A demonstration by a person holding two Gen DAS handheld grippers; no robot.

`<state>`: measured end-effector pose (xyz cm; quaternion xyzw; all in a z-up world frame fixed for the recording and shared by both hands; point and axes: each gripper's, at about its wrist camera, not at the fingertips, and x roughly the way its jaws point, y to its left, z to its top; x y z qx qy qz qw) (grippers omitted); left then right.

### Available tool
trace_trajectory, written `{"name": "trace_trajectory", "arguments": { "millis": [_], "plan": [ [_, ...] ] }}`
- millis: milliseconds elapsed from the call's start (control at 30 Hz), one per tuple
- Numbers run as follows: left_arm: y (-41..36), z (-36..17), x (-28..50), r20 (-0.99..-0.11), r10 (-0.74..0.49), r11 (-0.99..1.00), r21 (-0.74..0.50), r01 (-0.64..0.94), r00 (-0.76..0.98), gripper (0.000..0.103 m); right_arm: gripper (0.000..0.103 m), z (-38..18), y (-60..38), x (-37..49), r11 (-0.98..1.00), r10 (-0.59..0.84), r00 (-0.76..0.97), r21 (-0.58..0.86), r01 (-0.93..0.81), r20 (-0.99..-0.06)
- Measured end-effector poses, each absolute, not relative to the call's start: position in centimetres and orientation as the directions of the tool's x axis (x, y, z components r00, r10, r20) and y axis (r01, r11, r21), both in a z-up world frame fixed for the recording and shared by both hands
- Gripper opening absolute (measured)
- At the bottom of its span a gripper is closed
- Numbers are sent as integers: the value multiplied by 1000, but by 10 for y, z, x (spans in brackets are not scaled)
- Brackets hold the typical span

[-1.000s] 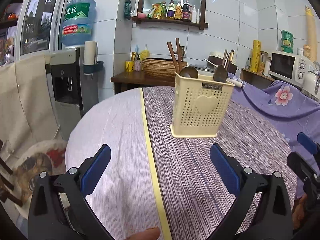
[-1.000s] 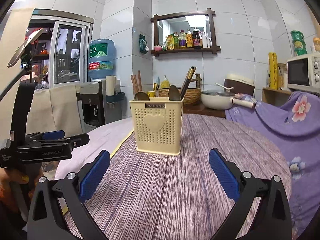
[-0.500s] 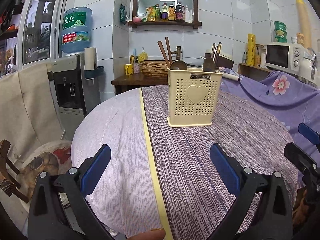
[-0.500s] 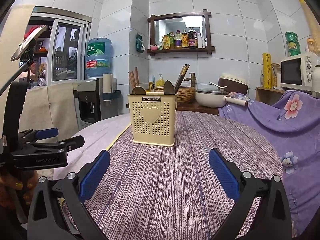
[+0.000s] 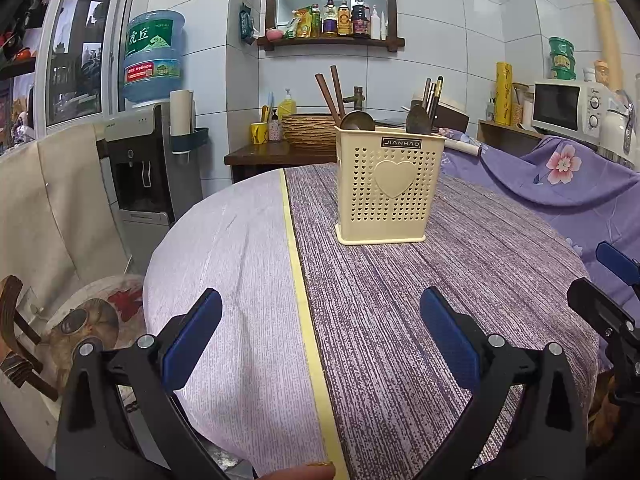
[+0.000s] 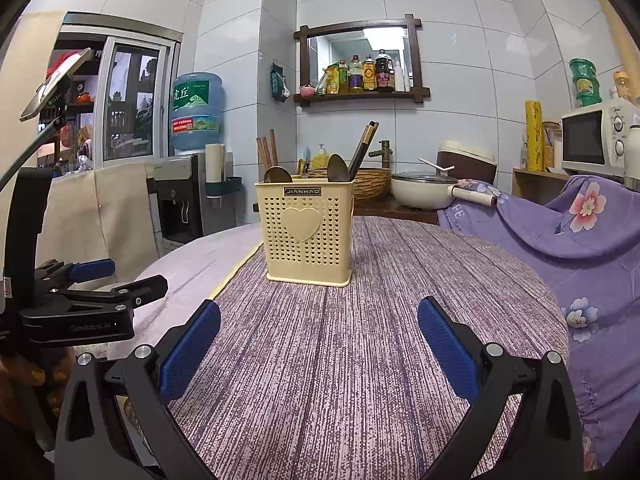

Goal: Organize utensils

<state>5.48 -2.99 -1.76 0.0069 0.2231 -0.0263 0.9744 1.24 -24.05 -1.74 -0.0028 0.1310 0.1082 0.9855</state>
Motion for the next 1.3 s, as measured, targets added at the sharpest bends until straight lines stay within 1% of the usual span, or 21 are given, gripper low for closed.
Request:
{"name": "trace_trajectory", "arguments": {
  "millis": [433, 1300],
  "plan": [
    [-28, -21, 57, -444, -44, 999, 0, 49, 895, 97, 97, -20, -240, 16, 976, 216, 937, 28, -217, -274],
    [-27, -22, 58, -449, -44, 999, 2, 51, 893, 97, 97, -19, -238, 15, 976, 214, 938, 14, -219, -272]
  ]
}}
